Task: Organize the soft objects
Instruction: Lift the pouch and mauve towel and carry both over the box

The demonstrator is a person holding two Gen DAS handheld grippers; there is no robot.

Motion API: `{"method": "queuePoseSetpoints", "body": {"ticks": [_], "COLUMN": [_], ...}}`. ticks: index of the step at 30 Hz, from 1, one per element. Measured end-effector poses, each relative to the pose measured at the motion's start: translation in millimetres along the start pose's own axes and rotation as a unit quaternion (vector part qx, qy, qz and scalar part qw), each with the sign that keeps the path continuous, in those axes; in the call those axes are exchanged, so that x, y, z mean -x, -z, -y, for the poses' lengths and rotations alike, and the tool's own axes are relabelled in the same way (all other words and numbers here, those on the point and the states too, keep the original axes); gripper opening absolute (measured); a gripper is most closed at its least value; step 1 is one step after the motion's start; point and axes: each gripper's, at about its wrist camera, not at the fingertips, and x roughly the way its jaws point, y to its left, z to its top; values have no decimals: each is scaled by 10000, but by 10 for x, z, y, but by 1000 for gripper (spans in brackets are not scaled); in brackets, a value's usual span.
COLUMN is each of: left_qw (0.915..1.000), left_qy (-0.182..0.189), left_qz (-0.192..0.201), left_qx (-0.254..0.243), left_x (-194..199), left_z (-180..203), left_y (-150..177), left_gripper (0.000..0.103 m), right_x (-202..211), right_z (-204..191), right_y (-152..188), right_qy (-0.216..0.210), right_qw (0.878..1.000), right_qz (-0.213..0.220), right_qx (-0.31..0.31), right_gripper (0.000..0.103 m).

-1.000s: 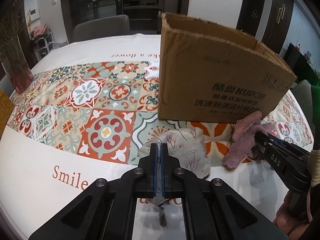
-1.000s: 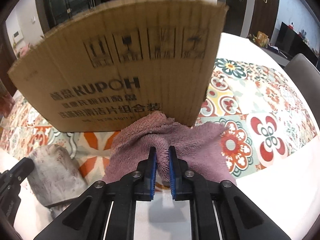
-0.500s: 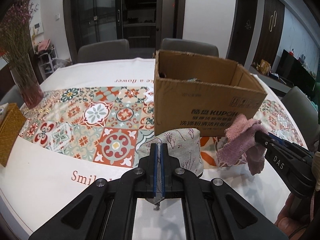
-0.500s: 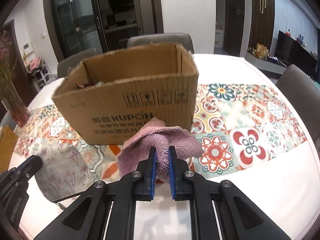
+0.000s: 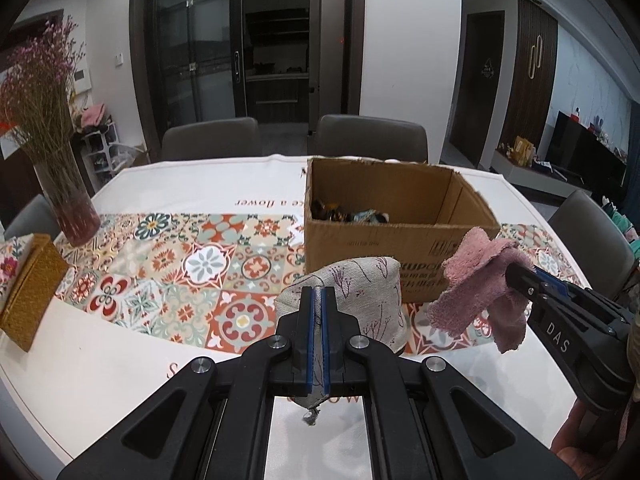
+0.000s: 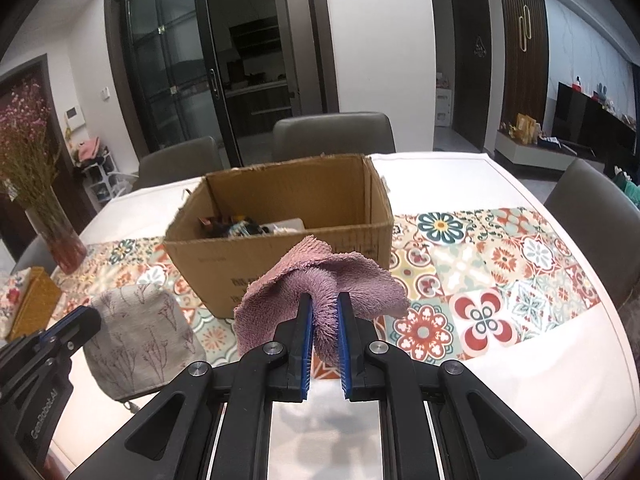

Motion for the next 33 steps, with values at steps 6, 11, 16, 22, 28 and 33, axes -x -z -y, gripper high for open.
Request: {"method": "queuePoseSetpoints", "body": {"ticks": [6, 11, 16, 22, 28, 33], "left_qw": [9998, 9994, 9991, 9988, 9986, 9981], "left_qy": [28, 50, 74, 94, 134, 181], "left_qz": [190, 322, 398, 458, 503, 575], "left_qx": [-42, -73, -99, -132, -130, -160], "left_x": [110, 160, 168, 113, 29, -44], "left_z": [46, 85, 117, 123, 106, 117], "left_y": [-193, -380, -554, -758, -935, -1094], "left_gripper": [5, 5, 5, 5, 5, 5], "right_x": [93, 149, 161, 120, 36, -24], "right_z": [7, 9, -2, -19, -49, -63], "right_y": [-159, -323, -484, -665, -823, -959], "right_qy": [-23, -20, -10, 11, 17, 57], "right_qw": [9999, 9996, 9994, 9992, 9990, 9988], "right_qz": [143, 278, 356, 407, 441, 483], "right_qx": [-4, 13, 17, 1, 39, 61], "right_gripper": [12, 12, 12, 12, 12, 12]}}
